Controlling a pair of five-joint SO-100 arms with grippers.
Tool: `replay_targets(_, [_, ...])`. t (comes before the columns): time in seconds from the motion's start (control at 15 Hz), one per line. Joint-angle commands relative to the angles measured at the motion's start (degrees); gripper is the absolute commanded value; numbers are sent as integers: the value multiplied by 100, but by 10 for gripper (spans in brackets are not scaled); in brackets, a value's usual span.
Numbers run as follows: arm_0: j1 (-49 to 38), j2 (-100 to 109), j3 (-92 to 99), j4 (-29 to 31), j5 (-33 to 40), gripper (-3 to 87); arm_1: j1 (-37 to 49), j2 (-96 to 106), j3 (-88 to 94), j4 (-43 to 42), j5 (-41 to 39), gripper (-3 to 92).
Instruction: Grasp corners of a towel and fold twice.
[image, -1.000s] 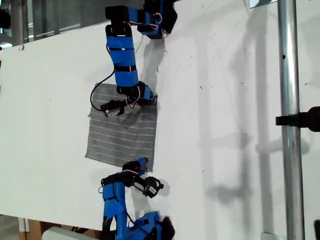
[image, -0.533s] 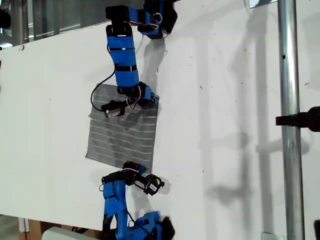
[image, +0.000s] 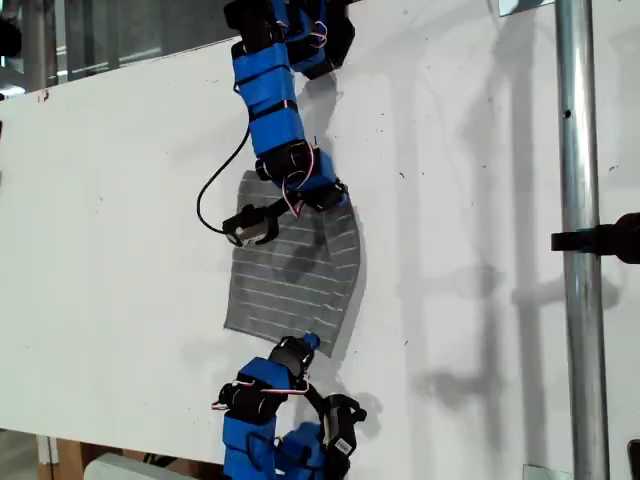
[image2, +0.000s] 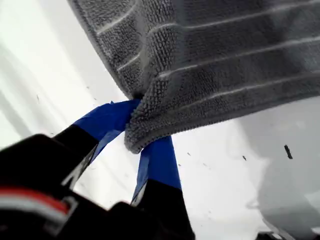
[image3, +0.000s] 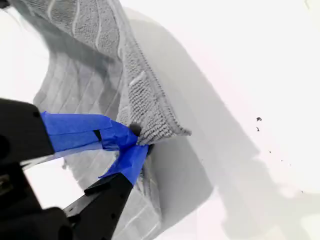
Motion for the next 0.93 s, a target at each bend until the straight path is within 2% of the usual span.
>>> replay_targets(0.0, [-1160,448,-35,-123,624,-30,809,809,44,519,-18,-2])
replay_targets(0.13, [-2435,255,-105,-580,1687,-30,1951,1564,976,404,-413,-2])
replay_targets(0.2, [-3006,-141,-378,-624,2136,-30,2514,1749,1318,237,-782,-2])
replay_targets(0.47, [-4307,-2065,-2355,-606,3313,-29,4403,1723,1239,-457,-2443,-2])
replay_targets(0.67, [-4526,-2329,-2971,-606,3551,-29,4922,1723,721,-703,-3164,-2])
replay_targets(0.87, [-4333,-2276,-2479,-642,3384,-29,4755,1696,1002,-765,-3094,-2])
